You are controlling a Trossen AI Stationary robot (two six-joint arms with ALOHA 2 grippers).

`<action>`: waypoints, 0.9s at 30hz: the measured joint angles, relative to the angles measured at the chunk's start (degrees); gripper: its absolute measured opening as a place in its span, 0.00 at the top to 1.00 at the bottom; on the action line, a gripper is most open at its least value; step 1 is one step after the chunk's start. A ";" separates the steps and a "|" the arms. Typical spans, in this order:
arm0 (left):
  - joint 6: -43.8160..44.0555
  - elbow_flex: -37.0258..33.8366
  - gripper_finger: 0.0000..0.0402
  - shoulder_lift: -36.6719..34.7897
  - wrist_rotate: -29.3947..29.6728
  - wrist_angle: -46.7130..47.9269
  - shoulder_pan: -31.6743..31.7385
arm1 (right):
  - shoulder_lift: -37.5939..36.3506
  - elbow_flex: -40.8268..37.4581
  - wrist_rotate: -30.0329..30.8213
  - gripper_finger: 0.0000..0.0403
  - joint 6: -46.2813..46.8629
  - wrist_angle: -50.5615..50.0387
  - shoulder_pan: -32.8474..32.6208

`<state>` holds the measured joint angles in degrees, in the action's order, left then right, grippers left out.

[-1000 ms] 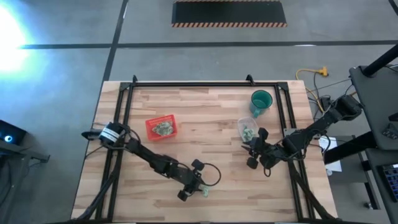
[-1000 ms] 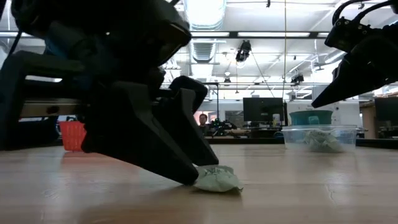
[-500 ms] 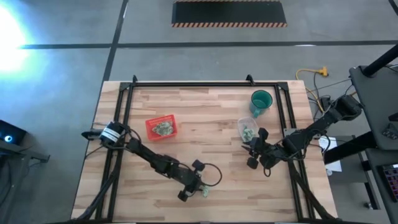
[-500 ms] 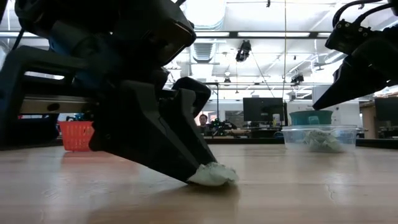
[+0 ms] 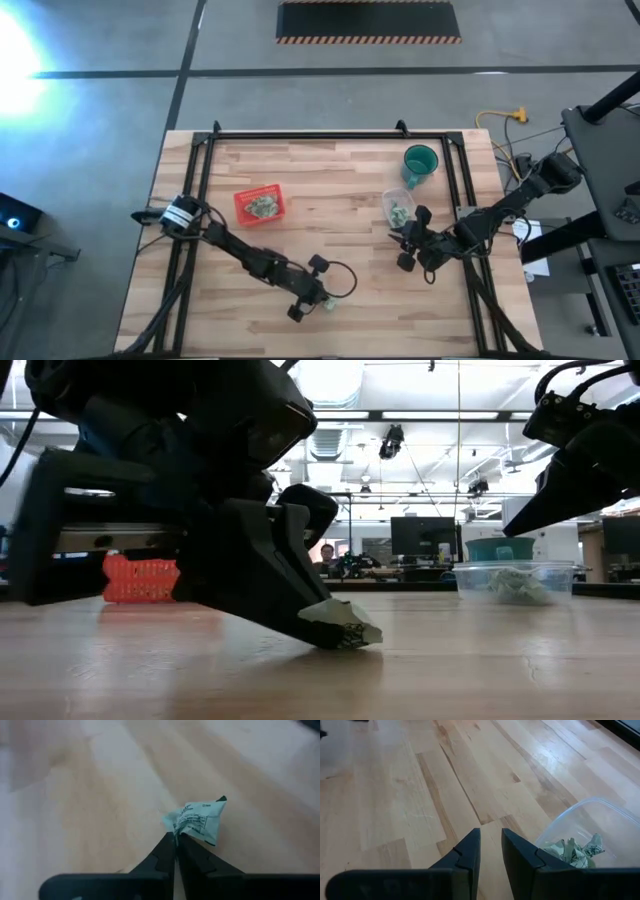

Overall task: Pick and place items into bin
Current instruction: Put the stevia packet into the orange bin

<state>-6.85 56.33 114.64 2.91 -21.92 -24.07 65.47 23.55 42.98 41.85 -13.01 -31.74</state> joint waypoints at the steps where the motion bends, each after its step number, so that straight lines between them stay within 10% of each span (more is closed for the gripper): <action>1: 0.01 -0.05 1.00 -0.30 1.09 0.25 0.01 | 0.00 0.00 0.00 0.83 0.00 0.01 -0.01; 15: 0.48 -3.12 1.00 -9.24 34.66 5.62 -0.90 | 0.00 -0.23 0.00 0.83 -0.02 0.04 0.01; 27: 23.62 -5.10 1.00 -23.37 62.13 44.83 -0.99 | 0.00 -0.72 0.02 0.83 0.07 0.13 0.01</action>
<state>16.77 51.23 91.28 65.04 22.91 -25.06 65.47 22.83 43.00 41.91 -12.88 -31.73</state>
